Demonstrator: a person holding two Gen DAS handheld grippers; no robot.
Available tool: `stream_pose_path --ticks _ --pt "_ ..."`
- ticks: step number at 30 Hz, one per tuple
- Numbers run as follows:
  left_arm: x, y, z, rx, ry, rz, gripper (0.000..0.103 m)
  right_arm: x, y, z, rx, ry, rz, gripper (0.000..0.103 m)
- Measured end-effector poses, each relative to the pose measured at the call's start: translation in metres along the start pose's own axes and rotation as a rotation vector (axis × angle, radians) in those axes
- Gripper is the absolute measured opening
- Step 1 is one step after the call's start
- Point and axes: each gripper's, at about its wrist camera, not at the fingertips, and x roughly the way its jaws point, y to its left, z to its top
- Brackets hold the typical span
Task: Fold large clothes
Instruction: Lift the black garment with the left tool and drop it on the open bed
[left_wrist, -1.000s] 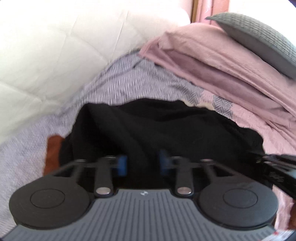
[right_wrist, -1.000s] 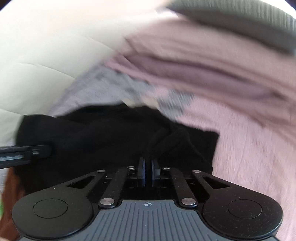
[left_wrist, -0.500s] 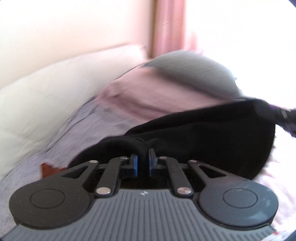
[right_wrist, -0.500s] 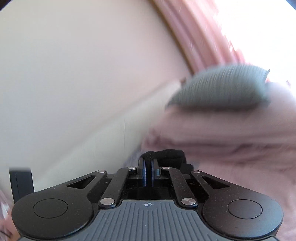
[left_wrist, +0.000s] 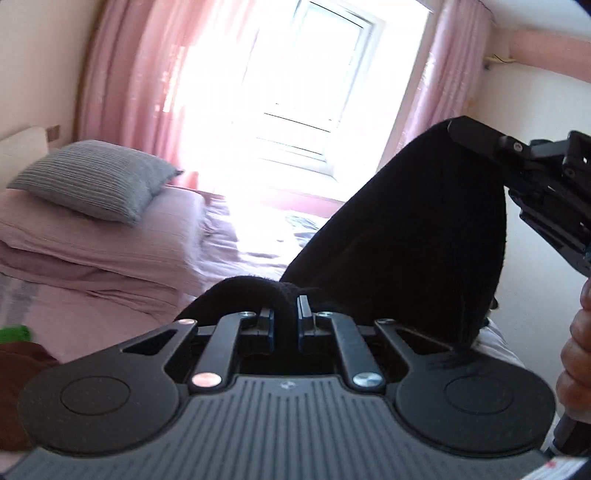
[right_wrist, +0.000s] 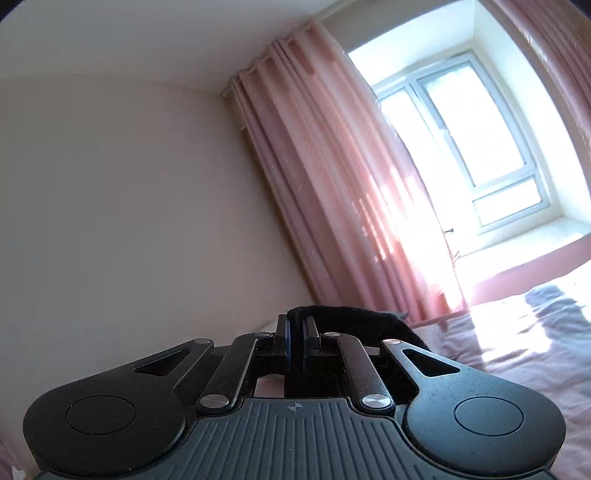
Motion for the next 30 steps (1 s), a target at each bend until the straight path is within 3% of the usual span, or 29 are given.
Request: stream_pose_path --ticks 2,4,5,6,10,13,18,30 --pt "0.021 -0.035 -0.015 0.001 0.107 -0.027 0.018 -0.025 -0.017 0.003 -0.037 0.116 -0.081 0.005" --pt "0.036 -0.066 -0.038 0.016 0.197 0.009 0.021 -0.041 -0.04 -0.007 -0.063 0.322 -0.198 0.021" --pt "0.04 -0.079 -0.049 0.038 0.224 0.032 0.027 -0.05 -0.054 -0.018 -0.063 0.425 -0.257 0.042" --pt "0.043 -0.093 -0.059 0.054 0.254 0.05 0.029 -0.063 -0.068 -0.03 -0.053 0.503 -0.3 0.052" --pt "0.046 -0.127 -0.097 0.038 0.38 0.091 0.032 -0.112 -0.111 -0.085 0.044 0.737 -0.389 0.052" --pt "0.027 -0.143 -0.122 0.025 0.449 0.122 0.034 -0.173 -0.137 -0.109 0.107 0.855 -0.436 0.052" --pt "0.011 -0.168 -0.132 0.085 0.526 0.142 0.045 -0.204 -0.165 -0.093 0.222 0.889 -0.485 0.052" --pt "-0.025 -0.159 -0.133 0.299 0.534 0.052 0.05 -0.223 -0.097 -0.102 0.29 0.773 -0.632 0.052"
